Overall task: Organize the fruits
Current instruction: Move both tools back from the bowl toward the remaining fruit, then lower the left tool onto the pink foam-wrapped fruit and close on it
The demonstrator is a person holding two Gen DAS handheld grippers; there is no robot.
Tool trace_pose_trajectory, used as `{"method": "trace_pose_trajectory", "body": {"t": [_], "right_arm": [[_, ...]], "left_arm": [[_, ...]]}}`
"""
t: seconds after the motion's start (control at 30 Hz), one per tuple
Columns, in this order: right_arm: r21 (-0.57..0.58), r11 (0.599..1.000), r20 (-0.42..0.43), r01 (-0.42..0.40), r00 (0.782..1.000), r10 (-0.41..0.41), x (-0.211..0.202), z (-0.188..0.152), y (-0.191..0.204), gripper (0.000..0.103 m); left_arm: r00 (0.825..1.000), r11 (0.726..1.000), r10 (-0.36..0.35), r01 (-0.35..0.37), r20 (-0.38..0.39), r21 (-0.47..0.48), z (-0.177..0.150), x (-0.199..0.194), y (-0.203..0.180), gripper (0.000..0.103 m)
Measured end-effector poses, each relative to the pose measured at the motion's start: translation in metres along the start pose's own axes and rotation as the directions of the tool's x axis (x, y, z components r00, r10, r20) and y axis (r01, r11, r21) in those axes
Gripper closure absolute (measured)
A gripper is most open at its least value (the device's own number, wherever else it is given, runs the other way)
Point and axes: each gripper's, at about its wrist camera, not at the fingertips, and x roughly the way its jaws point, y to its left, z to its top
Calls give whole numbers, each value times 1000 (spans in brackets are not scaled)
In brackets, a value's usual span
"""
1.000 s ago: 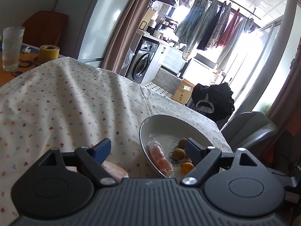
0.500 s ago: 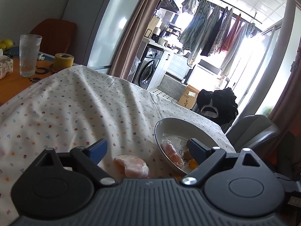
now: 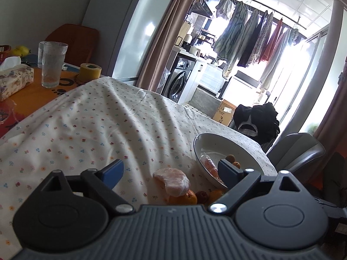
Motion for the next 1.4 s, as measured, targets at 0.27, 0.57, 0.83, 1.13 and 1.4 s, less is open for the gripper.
{"method": "trace_pose_trajectory", "body": {"t": [0.27, 0.57, 0.83, 1.13, 1.4], "right_arm": [[10, 1000, -5, -26, 1000, 26, -5, -5, 8, 18], [18, 997, -31, -72, 997, 73, -2, -11, 18, 13], [24, 996, -48, -83, 995, 84, 4, -19, 24, 11], [20, 996, -57, -82, 995, 83, 12, -22, 25, 13], [53, 994, -85, -97, 991, 101, 21, -29, 14, 29]], "left_arm": [[1000, 1000, 2, -2, 4, -8, -5, -9, 7, 11], [1000, 1000, 10, -10, -20, 2, -18, -11, 14, 11], [1000, 1000, -2, 2, -21, 4, -23, -8, 18, 11], [999, 999, -28, 29, -33, 19, -24, 8, 13, 12], [996, 999, -47, 48, -79, 3, -31, 33, 5, 14]]}}
